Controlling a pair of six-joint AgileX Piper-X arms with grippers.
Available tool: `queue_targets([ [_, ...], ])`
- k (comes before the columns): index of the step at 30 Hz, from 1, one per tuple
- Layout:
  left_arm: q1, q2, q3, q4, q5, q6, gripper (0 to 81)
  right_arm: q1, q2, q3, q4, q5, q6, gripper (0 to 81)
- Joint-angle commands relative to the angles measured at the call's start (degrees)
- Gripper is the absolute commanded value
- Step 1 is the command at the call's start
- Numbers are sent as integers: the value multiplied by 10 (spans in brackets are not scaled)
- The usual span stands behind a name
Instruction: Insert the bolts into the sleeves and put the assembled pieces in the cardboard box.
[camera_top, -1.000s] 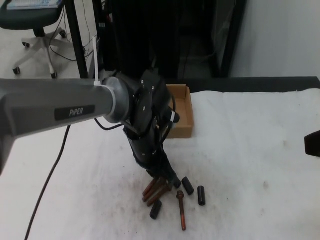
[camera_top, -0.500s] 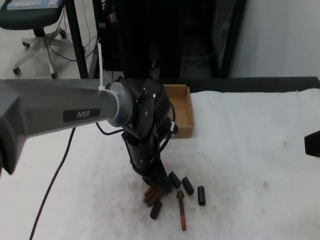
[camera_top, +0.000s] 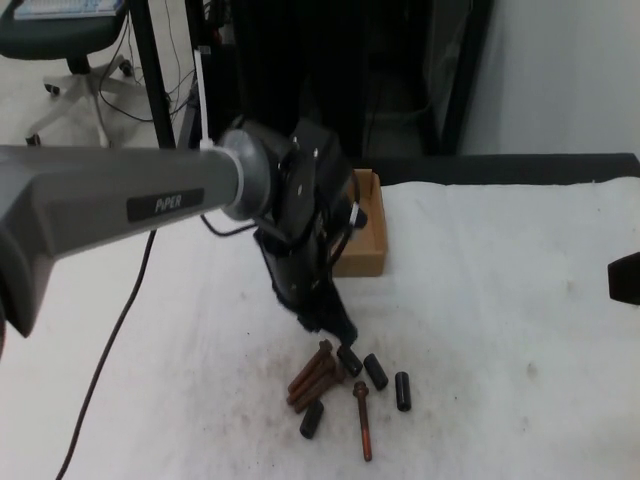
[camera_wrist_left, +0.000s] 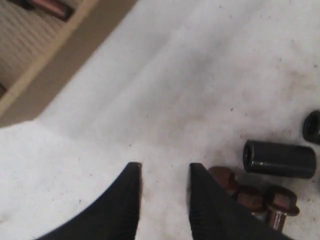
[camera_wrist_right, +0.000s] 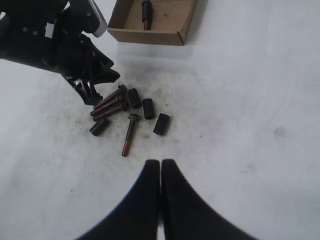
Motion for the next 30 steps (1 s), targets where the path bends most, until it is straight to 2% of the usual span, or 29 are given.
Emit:
queue_targets([
  [1, -1, -11, -16, 10, -5, 1, 304, 1, -5, -1, -7, -8, 1, 12],
  [5, -1, -11, -16, 59, -2, 1, 304, 1, -5, -1, -7, -8, 1, 12],
  [13, -1, -11, -16, 92, 56, -1, 304, 1, -5, 0, -18, -8, 1, 12],
  [30, -1, -3, -16, 92, 59, -1, 304, 8, -5, 0, -18, -8, 1, 12],
])
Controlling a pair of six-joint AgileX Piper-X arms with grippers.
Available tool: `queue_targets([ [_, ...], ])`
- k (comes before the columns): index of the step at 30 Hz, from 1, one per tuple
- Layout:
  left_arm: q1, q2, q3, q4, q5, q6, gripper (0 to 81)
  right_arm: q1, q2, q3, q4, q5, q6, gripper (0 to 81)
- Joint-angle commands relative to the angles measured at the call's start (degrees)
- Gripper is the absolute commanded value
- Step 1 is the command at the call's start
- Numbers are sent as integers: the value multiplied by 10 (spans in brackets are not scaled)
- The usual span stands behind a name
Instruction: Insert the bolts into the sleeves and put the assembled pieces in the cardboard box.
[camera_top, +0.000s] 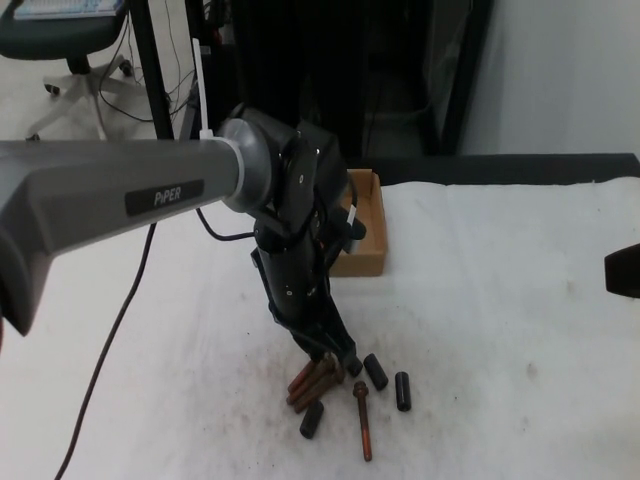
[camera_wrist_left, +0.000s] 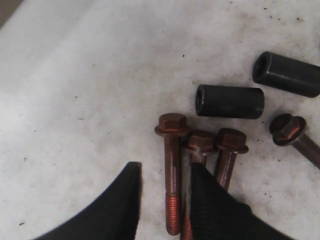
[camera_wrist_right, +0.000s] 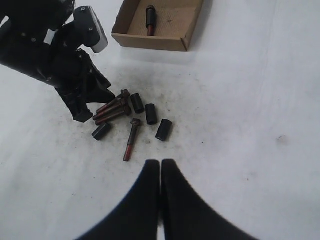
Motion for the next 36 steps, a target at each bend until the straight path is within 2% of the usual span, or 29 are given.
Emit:
queue_targets([
  [1, -1, 0, -5, 2, 0, -1, 304, 2, -5, 0, -5, -7, 1, 12],
  [30, -12, 27, -5, 1, -6, -2, 304, 1, -5, 0, -3, -7, 1, 12],
  [36, -12, 27, -5, -1, -85, 2, 304, 1, -5, 0, -3, -7, 1, 12],
])
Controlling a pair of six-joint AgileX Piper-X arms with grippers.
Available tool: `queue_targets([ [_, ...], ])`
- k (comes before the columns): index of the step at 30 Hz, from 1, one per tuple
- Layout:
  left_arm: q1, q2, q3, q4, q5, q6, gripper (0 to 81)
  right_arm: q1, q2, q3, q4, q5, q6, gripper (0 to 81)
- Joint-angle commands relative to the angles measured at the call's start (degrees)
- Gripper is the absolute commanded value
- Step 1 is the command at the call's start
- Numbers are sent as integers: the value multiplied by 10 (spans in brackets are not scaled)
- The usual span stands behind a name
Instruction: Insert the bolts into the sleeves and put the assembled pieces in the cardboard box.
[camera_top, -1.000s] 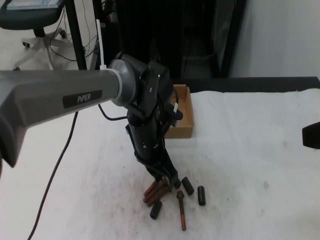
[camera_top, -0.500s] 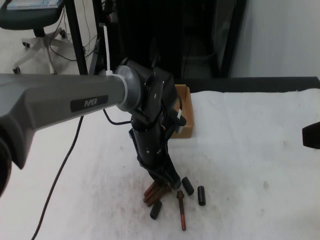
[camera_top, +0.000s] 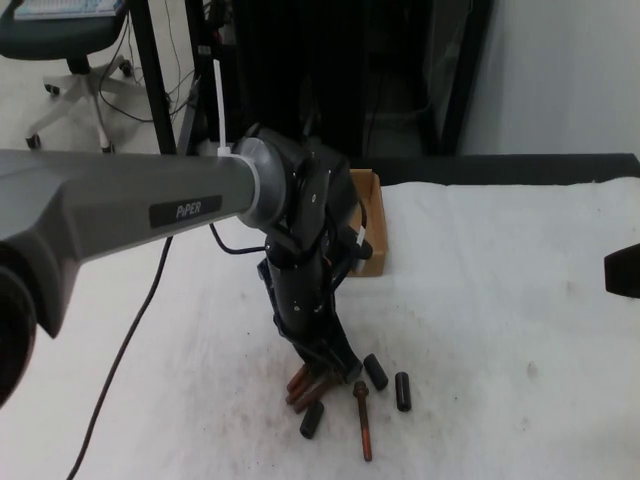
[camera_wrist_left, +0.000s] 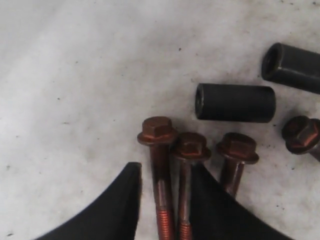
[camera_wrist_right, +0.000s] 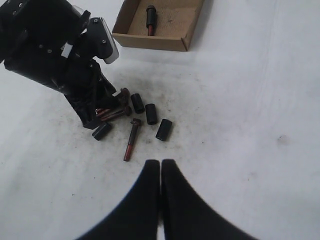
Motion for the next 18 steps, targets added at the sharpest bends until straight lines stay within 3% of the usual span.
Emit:
queue_targets([
  [1, 2, 1, -1, -1, -59, 9, 304, 1, -5, 0, -3, -7, 1, 12],
  [13, 10, 1, -1, 1, -116, 14, 304, 1, -5, 0, -3, -7, 1, 12],
  [18, 10, 1, -1, 6, -109, -13, 304, 1, -5, 0, -3, -7, 1, 12],
])
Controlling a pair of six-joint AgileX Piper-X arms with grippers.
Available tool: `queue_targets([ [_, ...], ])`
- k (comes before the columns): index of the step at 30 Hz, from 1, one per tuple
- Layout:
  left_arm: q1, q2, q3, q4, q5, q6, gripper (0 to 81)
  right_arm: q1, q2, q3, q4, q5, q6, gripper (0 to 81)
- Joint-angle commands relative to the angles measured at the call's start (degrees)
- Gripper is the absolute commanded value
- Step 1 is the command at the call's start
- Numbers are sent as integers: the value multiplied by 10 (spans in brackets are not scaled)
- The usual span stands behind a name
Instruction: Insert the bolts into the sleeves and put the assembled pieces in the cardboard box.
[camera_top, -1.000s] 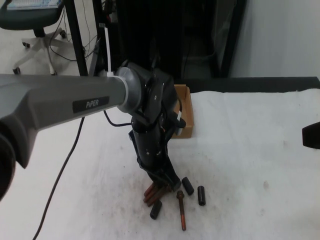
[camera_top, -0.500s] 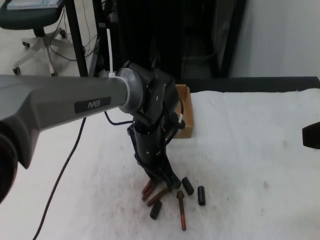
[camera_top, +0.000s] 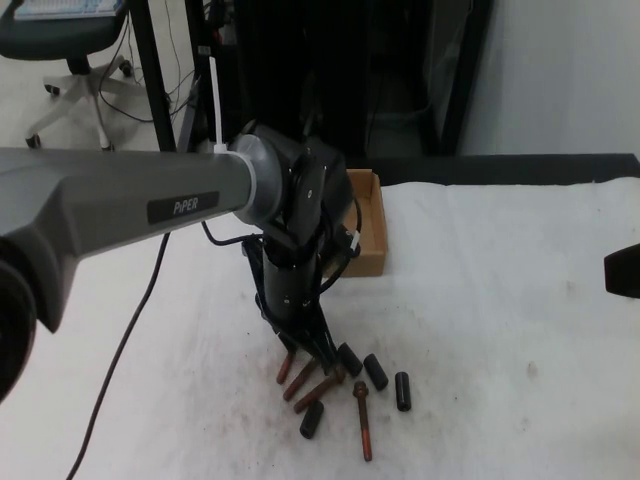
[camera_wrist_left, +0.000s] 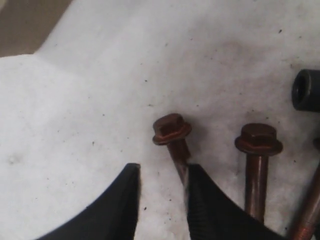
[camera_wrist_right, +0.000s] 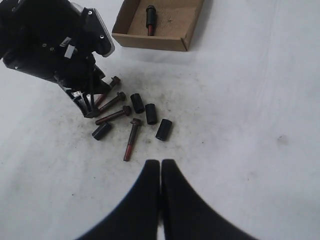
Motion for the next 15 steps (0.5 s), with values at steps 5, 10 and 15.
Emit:
queue_targets([
  [5, 4, 0, 0, -13, 57, -88, 304, 1, -5, 0, -3, -7, 1, 12],
  [10, 4, 0, 0, -20, 68, -113, 304, 1, -5, 0, -3, -7, 1, 12],
  [15, 4, 0, 0, -20, 68, -113, 304, 1, -5, 0, 2, -7, 1, 12],
])
